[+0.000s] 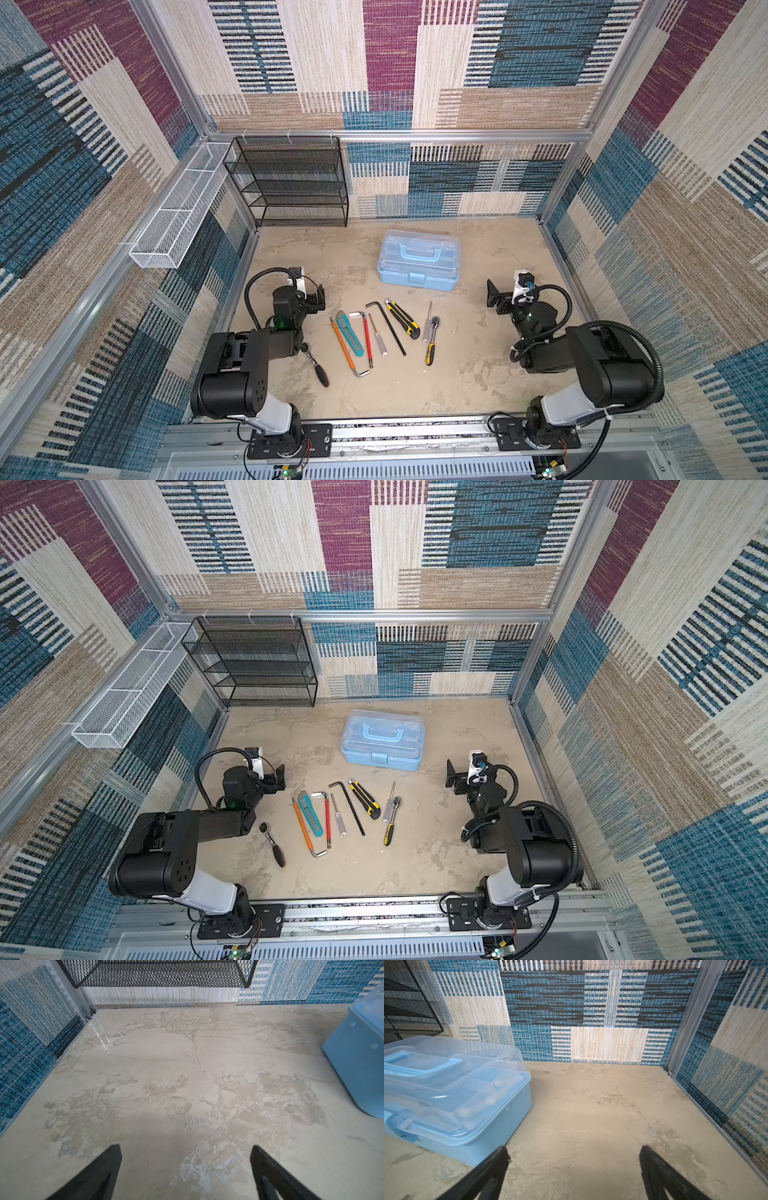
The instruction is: Pack the tool kit
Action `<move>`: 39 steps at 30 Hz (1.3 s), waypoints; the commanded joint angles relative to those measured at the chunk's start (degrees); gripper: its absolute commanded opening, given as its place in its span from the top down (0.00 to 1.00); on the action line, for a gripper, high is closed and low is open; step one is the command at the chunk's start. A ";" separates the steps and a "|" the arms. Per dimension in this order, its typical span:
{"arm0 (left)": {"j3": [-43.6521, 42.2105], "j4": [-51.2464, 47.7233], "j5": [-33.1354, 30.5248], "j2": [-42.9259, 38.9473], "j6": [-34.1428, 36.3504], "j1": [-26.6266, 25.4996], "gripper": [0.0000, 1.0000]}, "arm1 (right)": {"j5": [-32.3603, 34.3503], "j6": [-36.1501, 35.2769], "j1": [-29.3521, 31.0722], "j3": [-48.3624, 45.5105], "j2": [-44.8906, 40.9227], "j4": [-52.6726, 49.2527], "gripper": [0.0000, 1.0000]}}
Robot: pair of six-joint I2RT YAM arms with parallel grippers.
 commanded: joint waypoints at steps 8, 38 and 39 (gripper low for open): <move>0.29 0.49 -0.01 0.06 -0.71 0.04 0.01 | -0.56 -0.21 -0.02 0.29 -0.12 1.63 0.00; 4.04 -8.26 0.48 -3.34 -0.66 0.08 0.01 | 1.03 1.00 -0.32 7.61 -3.17 -14.26 0.00; 5.49 -12.42 0.34 -4.27 -0.58 0.04 0.01 | 1.54 1.49 -0.34 10.51 -3.59 -19.55 0.00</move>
